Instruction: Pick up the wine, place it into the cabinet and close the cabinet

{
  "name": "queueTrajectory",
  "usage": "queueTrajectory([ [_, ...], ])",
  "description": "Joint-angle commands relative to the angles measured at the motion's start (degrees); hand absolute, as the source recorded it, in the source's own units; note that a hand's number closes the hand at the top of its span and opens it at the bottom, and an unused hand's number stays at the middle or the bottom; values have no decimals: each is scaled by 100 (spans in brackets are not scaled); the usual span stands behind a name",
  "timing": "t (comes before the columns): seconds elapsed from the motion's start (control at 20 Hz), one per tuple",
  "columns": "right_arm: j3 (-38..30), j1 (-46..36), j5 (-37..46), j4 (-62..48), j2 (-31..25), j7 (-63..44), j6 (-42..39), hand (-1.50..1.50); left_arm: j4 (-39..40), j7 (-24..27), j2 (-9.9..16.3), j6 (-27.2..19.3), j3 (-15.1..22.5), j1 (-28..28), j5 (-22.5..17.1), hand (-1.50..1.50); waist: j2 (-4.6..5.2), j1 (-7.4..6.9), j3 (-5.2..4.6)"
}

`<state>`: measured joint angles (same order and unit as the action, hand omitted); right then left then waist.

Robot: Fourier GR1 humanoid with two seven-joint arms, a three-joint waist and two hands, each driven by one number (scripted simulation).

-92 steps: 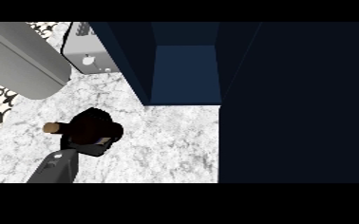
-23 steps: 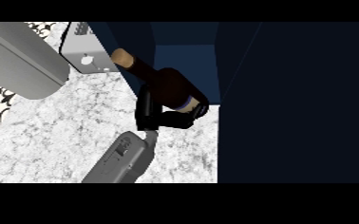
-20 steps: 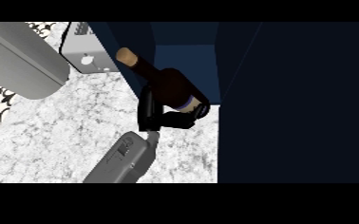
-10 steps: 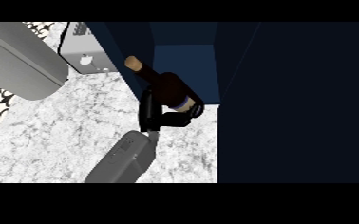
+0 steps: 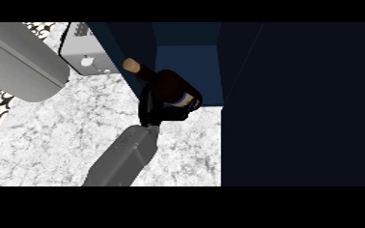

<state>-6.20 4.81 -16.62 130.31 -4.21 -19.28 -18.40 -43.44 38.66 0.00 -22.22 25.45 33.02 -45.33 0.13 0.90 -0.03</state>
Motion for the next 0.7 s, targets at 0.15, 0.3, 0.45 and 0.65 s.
queueTrajectory([
  [0.15, 83, 228, 21, -52, 135, 347, -168, -150, 694, 271, 0, 116, 384, 559, -790, 150, 6, 47, 1],
  [0.3, 251, 169, 489, -645, 293, 837, -245, -150, 859, 249, 0, 355, 249, 672, -694, 150, 9, 26, 2],
  [0.45, 312, 50, 339, -240, 225, 302, -41, -150, 1299, 0, 0, 461, -18, 1234, -902, 150, 10, 46, 0],
  [0.65, -123, 62, -101, -168, -68, 182, -184, -150, 1402, 313, 0, 541, 115, 1235, -1144, 150, 11, 61, 1],
])
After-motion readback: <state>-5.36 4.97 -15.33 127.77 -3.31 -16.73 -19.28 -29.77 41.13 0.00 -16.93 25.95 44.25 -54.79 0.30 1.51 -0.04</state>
